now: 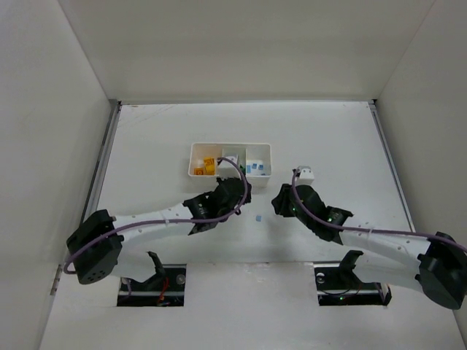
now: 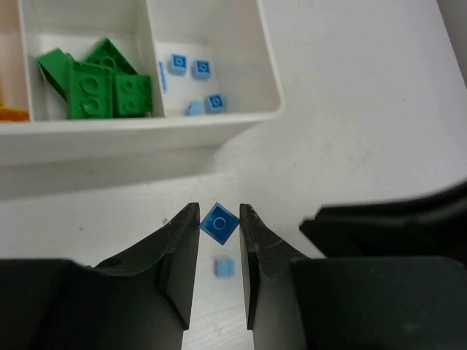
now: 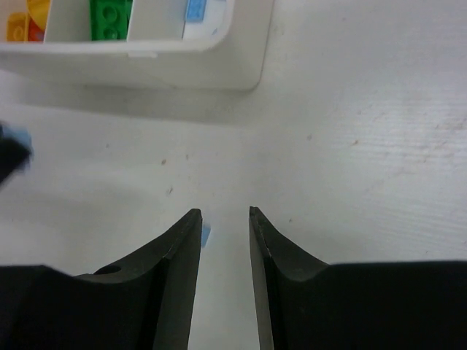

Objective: Sort the legos into containers by color

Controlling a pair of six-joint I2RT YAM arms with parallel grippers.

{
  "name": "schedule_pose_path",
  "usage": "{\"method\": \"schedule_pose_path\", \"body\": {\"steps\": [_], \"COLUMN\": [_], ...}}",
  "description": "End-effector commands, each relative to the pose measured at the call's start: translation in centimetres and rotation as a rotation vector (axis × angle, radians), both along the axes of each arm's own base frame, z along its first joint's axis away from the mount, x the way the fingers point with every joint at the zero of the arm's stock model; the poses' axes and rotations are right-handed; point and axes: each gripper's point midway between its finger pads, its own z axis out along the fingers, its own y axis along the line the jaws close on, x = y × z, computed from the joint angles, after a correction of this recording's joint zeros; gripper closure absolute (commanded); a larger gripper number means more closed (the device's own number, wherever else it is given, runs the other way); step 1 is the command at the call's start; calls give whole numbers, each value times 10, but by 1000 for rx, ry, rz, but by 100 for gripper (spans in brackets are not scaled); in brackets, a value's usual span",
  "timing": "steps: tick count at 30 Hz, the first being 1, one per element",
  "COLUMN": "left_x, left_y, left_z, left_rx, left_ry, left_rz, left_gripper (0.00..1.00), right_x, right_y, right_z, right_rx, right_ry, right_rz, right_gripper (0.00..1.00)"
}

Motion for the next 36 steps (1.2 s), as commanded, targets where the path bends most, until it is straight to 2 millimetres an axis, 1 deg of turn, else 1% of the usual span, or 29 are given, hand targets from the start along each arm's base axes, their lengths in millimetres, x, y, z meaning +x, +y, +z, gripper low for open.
{"method": "schedule_pose_path", "body": {"steps": [1, 2, 4, 7, 10, 14, 16, 18, 21, 24, 28, 31, 32, 36], "left_x": [29, 44, 66, 92, 114, 134, 141, 149, 154, 155, 143, 133, 128, 105], "left_y": [-5, -6, -11, -22, -34, -40, -43, -45, -42, -34, -17, 2, 9, 44], "left_z": [24, 28, 30, 27, 20, 2, -4, -8, -5, 6, 35, 53, 59, 67], "left_rx": [-18, -18, -7, 23, 55, 106, 119, 130, 128, 107, 67, 28, 16, -23], "left_ry": [-38, -48, -53, -55, -49, -30, -23, -22, -28, -35, -80, -108, -116, -141], "left_rz": [-19, -6, 3, -9, -14, -9, -2, 0, 13, 25, 41, 62, 68, 106], "left_gripper": [86, 86, 86, 85, 85, 83, 77, 68, 55, 50, 46, 42, 39, 21], "right_x": [-14, -18, -27, -38, -46, -50, -52, -51, -49, -44, -36, -30, -29, -26], "right_y": [11, 12, 16, 27, 35, 42, 47, 51, 57, 60, 69, 72, 73, 72], "right_z": [-2, -7, -13, -24, -34, -40, -39, -39, -40, -45, -49, -54, -56, -62], "right_rx": [42, 36, 18, -22, -61, -64, -63, -63, -72, -92, -101, -124, -134, -173], "right_ry": [20, 35, 56, 76, 88, 93, 92, 86, 73, 73, 62, 58, 57, 53], "right_rz": [18, 23, 48, 97, 118, 123, 135, 136, 146, 144, 147, 135, 132, 127], "right_gripper": [62, 61, 57, 50, 46, 45, 44, 44, 43, 44, 46, 48, 49, 53]}}
